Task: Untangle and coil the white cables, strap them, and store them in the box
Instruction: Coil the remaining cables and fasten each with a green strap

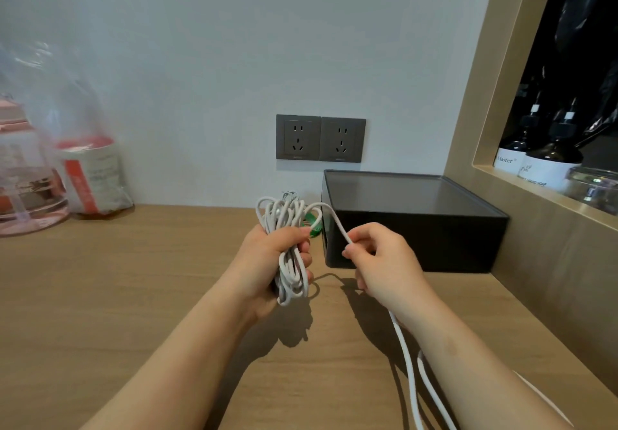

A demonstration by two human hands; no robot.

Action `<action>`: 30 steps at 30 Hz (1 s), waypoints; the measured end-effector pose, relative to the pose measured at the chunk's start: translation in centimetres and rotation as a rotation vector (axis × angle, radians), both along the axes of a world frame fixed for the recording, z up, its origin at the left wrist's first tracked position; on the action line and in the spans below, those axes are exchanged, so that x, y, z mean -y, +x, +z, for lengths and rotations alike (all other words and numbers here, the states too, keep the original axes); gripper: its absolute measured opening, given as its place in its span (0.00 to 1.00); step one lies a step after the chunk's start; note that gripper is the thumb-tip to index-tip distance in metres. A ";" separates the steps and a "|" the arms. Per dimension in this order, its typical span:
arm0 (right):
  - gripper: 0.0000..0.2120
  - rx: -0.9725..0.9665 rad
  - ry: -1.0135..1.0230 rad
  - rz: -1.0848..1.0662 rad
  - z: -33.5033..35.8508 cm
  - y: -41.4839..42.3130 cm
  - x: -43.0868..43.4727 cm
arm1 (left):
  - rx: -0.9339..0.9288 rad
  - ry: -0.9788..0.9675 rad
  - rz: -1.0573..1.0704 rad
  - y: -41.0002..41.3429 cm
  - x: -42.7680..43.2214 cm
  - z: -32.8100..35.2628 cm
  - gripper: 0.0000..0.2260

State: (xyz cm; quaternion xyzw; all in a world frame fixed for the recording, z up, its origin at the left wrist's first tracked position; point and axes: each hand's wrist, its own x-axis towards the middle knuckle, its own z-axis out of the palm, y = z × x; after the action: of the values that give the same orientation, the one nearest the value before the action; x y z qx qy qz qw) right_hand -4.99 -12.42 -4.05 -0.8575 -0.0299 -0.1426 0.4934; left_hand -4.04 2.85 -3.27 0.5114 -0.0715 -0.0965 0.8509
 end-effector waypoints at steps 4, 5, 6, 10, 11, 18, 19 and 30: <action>0.12 -0.020 -0.122 0.129 0.0 -0.3 -0.5 | -0.005 -0.002 0.076 0.3 -0.2 -0.1 0.05; 0.13 -0.007 -0.134 0.141 0.0 -0.3 -0.7 | 0.006 0.021 0.099 0.4 -0.3 -0.2 0.04; 0.14 0.016 -0.142 0.148 0.1 -0.4 -0.7 | 0.021 0.050 0.128 0.5 -0.4 -0.3 0.04; 0.12 0.088 -0.155 0.157 0.2 -0.7 -0.9 | 0.077 0.138 0.211 0.6 -0.4 -0.5 0.02; 0.10 0.093 -0.153 0.160 0.2 -0.8 -1.0 | 0.089 0.157 0.215 0.6 -0.4 -0.5 0.01; 0.07 0.134 -0.001 0.190 0.6 -1.4 -1.1 | 0.130 0.193 0.272 0.5 -0.3 -0.5 0.05; 0.07 0.134 -0.001 0.198 0.6 -1.4 -1.2 | 0.129 0.194 0.262 0.5 -0.3 -0.5 0.05; 0.13 0.154 0.066 0.216 1.0 -2.0 -1.9 | 0.166 0.191 0.260 0.6 0.1 -0.6 0.03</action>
State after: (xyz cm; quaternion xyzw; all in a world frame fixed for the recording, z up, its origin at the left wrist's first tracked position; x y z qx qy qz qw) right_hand -7.04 -10.48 -3.02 -0.8190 -0.1549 -0.1549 0.5303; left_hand -3.44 2.80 -3.86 0.6012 -0.0652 0.0504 0.7949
